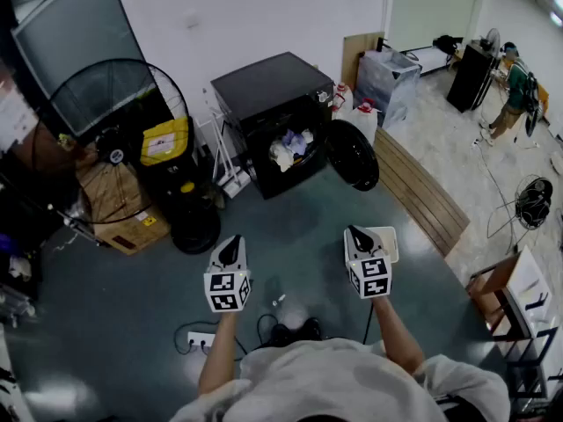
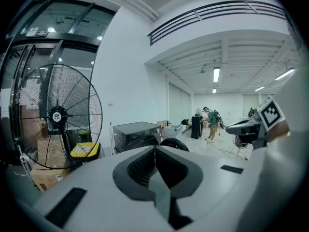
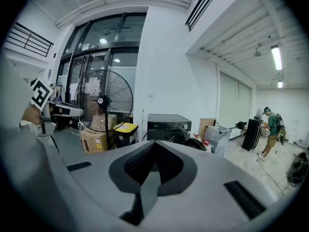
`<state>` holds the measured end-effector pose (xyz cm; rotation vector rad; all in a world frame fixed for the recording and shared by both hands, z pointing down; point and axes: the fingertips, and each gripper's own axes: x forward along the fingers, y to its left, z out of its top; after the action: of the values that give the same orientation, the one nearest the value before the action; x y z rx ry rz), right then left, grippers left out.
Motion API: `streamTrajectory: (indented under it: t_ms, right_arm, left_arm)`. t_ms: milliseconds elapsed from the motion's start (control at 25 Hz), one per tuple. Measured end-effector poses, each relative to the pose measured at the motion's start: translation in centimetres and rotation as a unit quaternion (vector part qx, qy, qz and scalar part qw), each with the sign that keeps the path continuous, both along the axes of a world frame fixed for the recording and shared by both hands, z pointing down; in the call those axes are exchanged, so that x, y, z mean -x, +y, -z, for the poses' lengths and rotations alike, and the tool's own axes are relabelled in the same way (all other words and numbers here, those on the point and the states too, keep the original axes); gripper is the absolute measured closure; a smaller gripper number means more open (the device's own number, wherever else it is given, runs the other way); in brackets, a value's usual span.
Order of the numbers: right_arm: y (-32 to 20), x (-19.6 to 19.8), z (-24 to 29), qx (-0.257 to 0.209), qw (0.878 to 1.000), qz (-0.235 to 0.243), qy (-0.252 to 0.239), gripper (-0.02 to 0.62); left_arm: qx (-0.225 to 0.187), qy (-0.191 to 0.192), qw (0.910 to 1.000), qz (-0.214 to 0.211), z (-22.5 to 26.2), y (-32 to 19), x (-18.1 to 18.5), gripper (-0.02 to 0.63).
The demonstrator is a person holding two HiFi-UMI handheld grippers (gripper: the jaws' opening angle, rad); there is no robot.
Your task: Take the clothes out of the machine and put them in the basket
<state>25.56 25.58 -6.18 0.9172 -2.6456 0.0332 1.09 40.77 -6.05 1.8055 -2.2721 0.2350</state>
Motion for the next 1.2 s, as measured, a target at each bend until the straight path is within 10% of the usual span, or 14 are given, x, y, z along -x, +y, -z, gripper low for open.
streamTrajectory:
  t_ms: [1200]
  right_arm:
    - [-5.0,3.5,-2.4,0.011,0.999,0.034,0.002,0.572]
  left_arm:
    - [0.01,0.001,0.9998,0.018,-2.5,-4.7,2.9,0.581]
